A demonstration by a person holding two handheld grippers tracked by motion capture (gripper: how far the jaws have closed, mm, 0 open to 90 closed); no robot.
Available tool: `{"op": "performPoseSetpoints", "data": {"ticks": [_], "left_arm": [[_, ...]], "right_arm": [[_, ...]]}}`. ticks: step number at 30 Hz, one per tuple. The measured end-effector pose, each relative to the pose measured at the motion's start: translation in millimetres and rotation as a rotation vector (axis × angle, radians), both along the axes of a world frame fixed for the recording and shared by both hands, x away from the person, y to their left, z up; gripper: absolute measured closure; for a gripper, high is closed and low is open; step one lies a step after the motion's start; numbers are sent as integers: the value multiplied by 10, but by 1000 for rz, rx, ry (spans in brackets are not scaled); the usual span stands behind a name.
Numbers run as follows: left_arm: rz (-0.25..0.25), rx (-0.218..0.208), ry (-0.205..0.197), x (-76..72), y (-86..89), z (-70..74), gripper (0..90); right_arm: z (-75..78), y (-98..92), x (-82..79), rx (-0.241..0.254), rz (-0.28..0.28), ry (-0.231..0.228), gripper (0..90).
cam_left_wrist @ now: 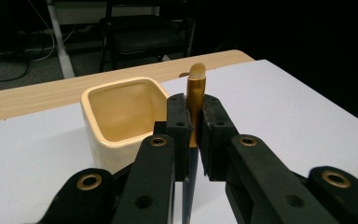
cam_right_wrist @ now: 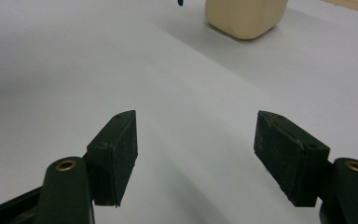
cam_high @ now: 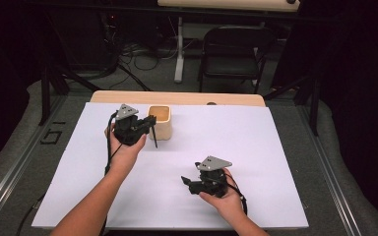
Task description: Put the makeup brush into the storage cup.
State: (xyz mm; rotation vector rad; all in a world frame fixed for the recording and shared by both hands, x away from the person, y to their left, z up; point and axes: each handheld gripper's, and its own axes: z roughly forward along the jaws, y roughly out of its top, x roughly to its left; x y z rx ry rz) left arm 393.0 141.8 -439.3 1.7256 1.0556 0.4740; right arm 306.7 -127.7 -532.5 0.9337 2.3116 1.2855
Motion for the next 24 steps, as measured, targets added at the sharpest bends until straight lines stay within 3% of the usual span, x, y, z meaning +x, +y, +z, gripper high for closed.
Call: {"op": "performPoseSetpoints", "data": {"ticks": [13,24], "left_arm": [[31,-4,-41,140,9,204,838],[55,-6,-50,273,14,370,838]], "right_arm": [[-8,-8,10,1,-6,4,306],[-16,-22,16,6,-10,4,306]]}}
